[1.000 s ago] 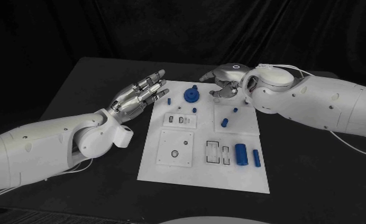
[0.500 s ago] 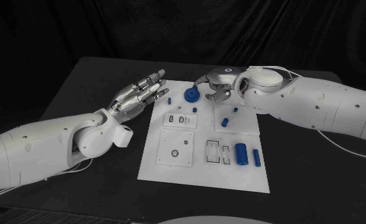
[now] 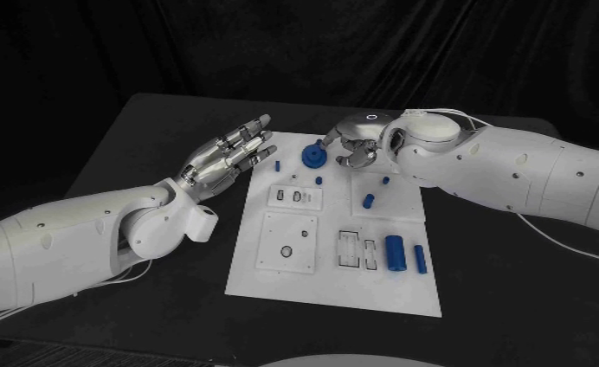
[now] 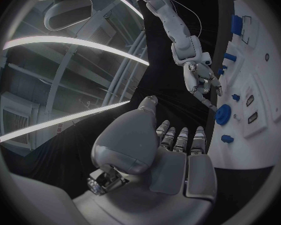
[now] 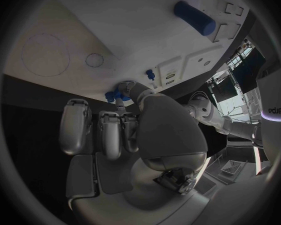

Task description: Assemble the parts on the task board

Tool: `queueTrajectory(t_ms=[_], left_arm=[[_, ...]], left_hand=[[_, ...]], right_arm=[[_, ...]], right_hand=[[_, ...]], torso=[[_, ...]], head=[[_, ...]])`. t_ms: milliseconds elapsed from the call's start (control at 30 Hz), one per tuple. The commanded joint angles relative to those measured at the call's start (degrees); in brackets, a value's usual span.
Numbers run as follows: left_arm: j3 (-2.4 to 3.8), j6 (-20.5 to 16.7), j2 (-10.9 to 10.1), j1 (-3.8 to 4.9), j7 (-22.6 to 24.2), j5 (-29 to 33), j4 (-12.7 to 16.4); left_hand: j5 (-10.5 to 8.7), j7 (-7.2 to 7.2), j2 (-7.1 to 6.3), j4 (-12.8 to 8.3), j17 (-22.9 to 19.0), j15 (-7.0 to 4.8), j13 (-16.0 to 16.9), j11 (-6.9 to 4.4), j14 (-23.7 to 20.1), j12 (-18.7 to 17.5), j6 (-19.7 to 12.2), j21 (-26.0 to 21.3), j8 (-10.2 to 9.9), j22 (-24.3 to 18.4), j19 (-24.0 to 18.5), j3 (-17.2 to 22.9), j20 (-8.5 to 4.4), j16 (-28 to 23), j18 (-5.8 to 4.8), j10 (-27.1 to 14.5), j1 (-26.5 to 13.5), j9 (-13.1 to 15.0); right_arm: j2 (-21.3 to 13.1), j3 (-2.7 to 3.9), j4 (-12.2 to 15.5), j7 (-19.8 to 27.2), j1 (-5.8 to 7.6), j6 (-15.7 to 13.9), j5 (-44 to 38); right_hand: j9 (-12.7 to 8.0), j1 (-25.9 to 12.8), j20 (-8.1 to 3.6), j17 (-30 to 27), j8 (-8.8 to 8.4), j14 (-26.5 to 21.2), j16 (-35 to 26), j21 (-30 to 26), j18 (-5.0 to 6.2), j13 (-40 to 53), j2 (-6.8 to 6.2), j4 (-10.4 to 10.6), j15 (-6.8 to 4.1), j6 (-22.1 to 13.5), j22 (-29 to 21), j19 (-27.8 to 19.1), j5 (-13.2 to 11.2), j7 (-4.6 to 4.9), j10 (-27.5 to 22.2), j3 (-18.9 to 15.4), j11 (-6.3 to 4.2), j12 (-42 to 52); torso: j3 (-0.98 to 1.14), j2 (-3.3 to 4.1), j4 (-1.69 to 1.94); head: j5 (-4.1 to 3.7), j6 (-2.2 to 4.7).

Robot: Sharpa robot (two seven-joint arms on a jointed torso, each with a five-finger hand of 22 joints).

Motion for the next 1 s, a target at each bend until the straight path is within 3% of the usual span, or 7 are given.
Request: queueTrajectory(t_ms=[33,500,700,867,900,1000], left_arm=[[0.04,0.8,0.1,0.06,1.3,0.2,0.1],[0.04,0.9,0.1,0.06,1.2,0.2,0.0],[0.04,0.9,0.1,0.06,1.2,0.2,0.1],[0.04,0.8,-0.1,0.06,1.1,0.2,0.1],[0.04,0.8,-0.1,0.06,1.1,0.2,0.1],[0.04,0.8,-0.2,0.06,1.1,0.2,0.1]], left_hand=[[0.19,0.04,0.14,-0.2,-0.1,0.33,0.0,0.33,0.0,-0.2,-0.1,-0.3,0.0,0.0,0.0,0.0,0.34,-0.4,0.16,-0.1,-0.1,0.0],[0.19,0.08,0.16,-0.3,-0.1,0.36,0.0,0.40,0.0,-0.2,-0.1,-0.3,0.0,0.0,0.0,0.0,0.36,-0.4,0.15,-0.1,-0.2,0.0],[0.19,0.08,0.16,-0.3,-0.1,0.36,0.0,0.40,0.0,-0.2,-0.1,-0.3,0.0,0.0,0.0,0.0,0.36,-0.4,0.15,-0.1,-0.2,0.0],[0.19,0.08,0.16,-0.3,-0.1,0.36,0.0,0.40,0.0,-0.2,-0.1,-0.3,0.0,0.0,0.0,0.0,0.36,-0.4,0.15,-0.1,-0.2,0.0],[0.19,0.11,0.20,-0.3,-0.1,0.38,0.0,0.45,0.0,-0.1,-0.1,-0.3,0.0,0.0,0.1,0.0,0.38,-0.4,0.14,-0.1,-0.2,0.0],[0.19,0.11,0.20,-0.3,-0.1,0.38,0.0,0.45,0.0,-0.1,-0.1,-0.3,0.0,0.0,0.1,0.0,0.38,-0.4,0.14,-0.1,-0.2,0.0]], right_arm=[[0.0,0.03,-0.1,-0.5,-0.16,1.6,-0.1],[-0.2,0.03,-0.1,-0.5,-0.23,1.6,-0.1],[-0.4,0.03,-0.1,-0.1,-0.24,0.6,-0.1],[-0.6,0.03,0.0,0.4,-0.24,-0.7,0.1],[-0.6,0.03,0.0,0.5,-0.24,-1.0,0.3],[-0.5,0.03,-0.1,0.7,-0.24,-1.4,1.2]], right_hand=[[0.2,-0.7,-0.21,14.7,0.36,5.9,-0.3,-0.4,-0.66,15.1,0.02,-0.1,0.10,1.6,6.2,0.0,-0.1,0.25,6.0,0.4,0.32,0.2],[1.7,-2.7,0.84,14.8,2.87,5.9,-0.1,-0.6,-0.67,15.1,0.02,-0.7,1.26,9.6,6.5,0.1,0.3,1.93,6.0,2.4,1.73,0.2],[3.9,-3.0,1.14,14.7,5.15,5.9,-0.2,-0.8,-0.63,15.1,0.25,-1.5,1.50,14.0,6.7,0.1,-0.5,2.11,6.0,1.7,1.93,0.2],[7.1,-2.7,1.05,14.5,7.23,5.8,-0.4,-1.0,-0.59,15.1,0.86,-2.4,1.34,14.8,6.8,0.0,-1.5,1.81,6.0,0.0,1.73,0.2],[8.9,-2.4,0.98,14.5,8.34,5.8,-0.5,-1.2,-0.57,15.1,1.17,-2.8,1.26,14.7,6.8,0.0,-1.9,1.73,6.0,-0.8,1.66,0.2],[12.2,-2.3,0.98,14.4,9.50,5.8,-0.5,-1.4,-0.57,15.1,1.75,-3.3,1.22,12.0,6.9,0.0,-2.1,1.71,6.0,-1.9,1.73,0.2]], torso=[[0.05,0.00,-0.06],[0.07,0.01,-0.10],[0.06,0.01,-0.10],[0.04,-0.02,-0.17],[0.05,-0.02,-0.18],[0.05,-0.03,-0.23]], head=[[0.03,-0.05],[0.31,-0.24],[0.28,-0.25],[0.49,-0.31],[0.54,-0.37],[0.59,-0.42]])
